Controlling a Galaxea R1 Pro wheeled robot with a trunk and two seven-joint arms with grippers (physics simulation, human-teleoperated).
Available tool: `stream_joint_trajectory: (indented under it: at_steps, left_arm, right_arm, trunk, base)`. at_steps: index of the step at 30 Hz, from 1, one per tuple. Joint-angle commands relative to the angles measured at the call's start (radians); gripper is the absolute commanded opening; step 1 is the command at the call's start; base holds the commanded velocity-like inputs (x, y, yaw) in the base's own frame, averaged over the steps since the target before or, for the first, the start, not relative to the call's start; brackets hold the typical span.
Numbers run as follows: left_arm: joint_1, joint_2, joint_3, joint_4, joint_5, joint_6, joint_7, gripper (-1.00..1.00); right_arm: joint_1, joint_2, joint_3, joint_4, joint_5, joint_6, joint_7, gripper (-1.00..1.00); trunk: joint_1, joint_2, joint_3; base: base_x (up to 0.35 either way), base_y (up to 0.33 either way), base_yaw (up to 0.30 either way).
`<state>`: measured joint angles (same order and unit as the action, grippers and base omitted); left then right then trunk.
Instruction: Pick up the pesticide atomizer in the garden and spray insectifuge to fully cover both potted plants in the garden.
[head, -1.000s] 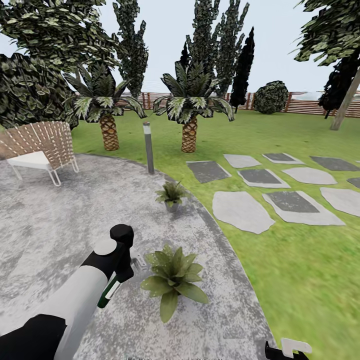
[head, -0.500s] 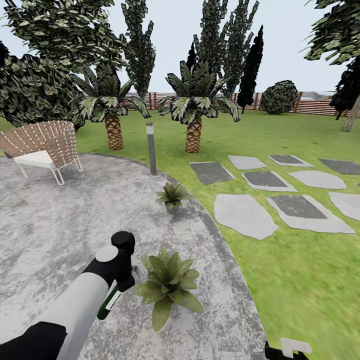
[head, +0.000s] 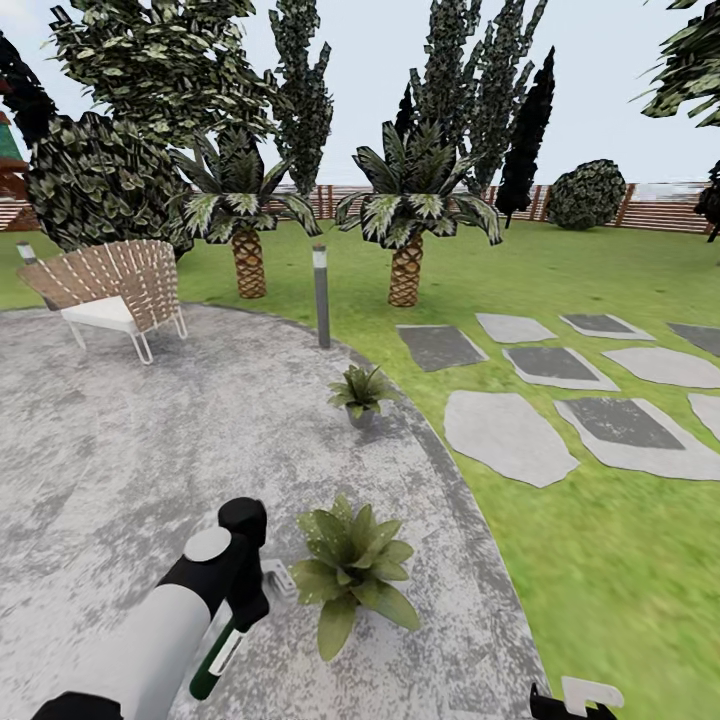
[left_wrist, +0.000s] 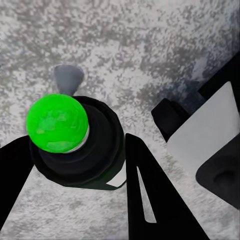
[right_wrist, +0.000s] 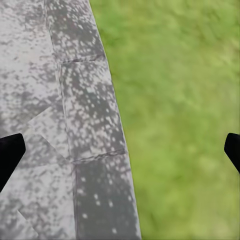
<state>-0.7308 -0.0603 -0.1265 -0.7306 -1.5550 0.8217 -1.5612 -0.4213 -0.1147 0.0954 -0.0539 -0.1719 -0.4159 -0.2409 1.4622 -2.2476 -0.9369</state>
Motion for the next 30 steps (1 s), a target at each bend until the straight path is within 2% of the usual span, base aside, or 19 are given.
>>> stream_joint_trajectory:
  at_steps: [1, 5, 7, 9, 13, 21, 25, 27, 30]
  left_arm:
    - [-0.003, -0.002, 0.0, -0.002, -0.007, 0.011, -0.01, -1.0]
    - [-0.009, -0.007, 0.036, -0.003, -0.005, 0.013, -0.01, -1.0]
    - [-0.012, 0.002, 0.082, -0.003, -0.006, 0.012, -0.01, -1.0]
    - [-0.013, 0.005, 0.102, -0.003, -0.008, 0.01, -0.01, -1.0]
    - [-0.007, 0.002, 0.107, -0.002, -0.017, 0.006, -0.01, -1.0]
    - [0.002, -0.004, 0.111, 0.012, -0.011, 0.003, 0.015, -1.0]
    - [0.005, 0.01, 0.113, 0.01, -0.016, 0.0, 0.019, -1.0]
    - [0.019, 0.043, 0.114, 0.002, -0.013, -0.004, 0.028, -1.0]
    - [0.022, 0.056, 0.113, 0.008, -0.01, -0.006, 0.062, -1.0]
  right_arm:
    - [-0.001, 0.0, 0.009, 0.001, -0.009, -0.003, -0.002, 1.0]
    - [-0.001, -0.001, 0.009, 0.002, -0.009, -0.003, -0.001, 1.0]
    - [-0.001, -0.002, 0.009, 0.002, -0.009, -0.003, -0.001, 1.0]
    - [-0.001, -0.002, 0.009, 0.002, -0.009, -0.003, -0.001, 1.0]
    - [-0.001, -0.002, 0.009, 0.002, -0.009, -0.003, -0.001, 1.0]
    - [-0.001, -0.005, 0.009, 0.002, -0.009, -0.003, -0.001, 1.0]
    - [-0.001, -0.004, 0.009, 0.0, -0.009, -0.003, -0.001, 1.0]
    - [-0.001, -0.003, 0.009, 0.0, -0.009, -0.003, -0.001, 1.0]
    - [-0.001, -0.003, 0.009, 0.0, -0.009, -0.003, -0.001, 1.0]
  trunk:
    - [0.0, 0.0, -0.001]
    - [0.0, 0.0, -0.001]
    - [0.0, 0.0, -0.001]
    - [0.0, 0.0, -0.001]
    - [0.0, 0.0, -0.001]
    - [0.0, 0.0, -0.001]
    - [0.0, 0.0, -0.001]
    - [0.0, 0.0, -0.001]
    - [0.0, 0.0, -0.001]
  base:
    - [0.0, 0.0, 0.003]
    - [0.0, 0.0, 0.0]
    - [0.0, 0.0, 0.0]
    - [0.003, 0.0, 0.0]
    - [0.185, -0.039, 0.0]
    - [0.31, -0.002, 0.0]
    - [0.045, 0.0, 0.0]
    - [0.005, 0.0, 0.0]
    - [0.001, 0.0, 0.01]
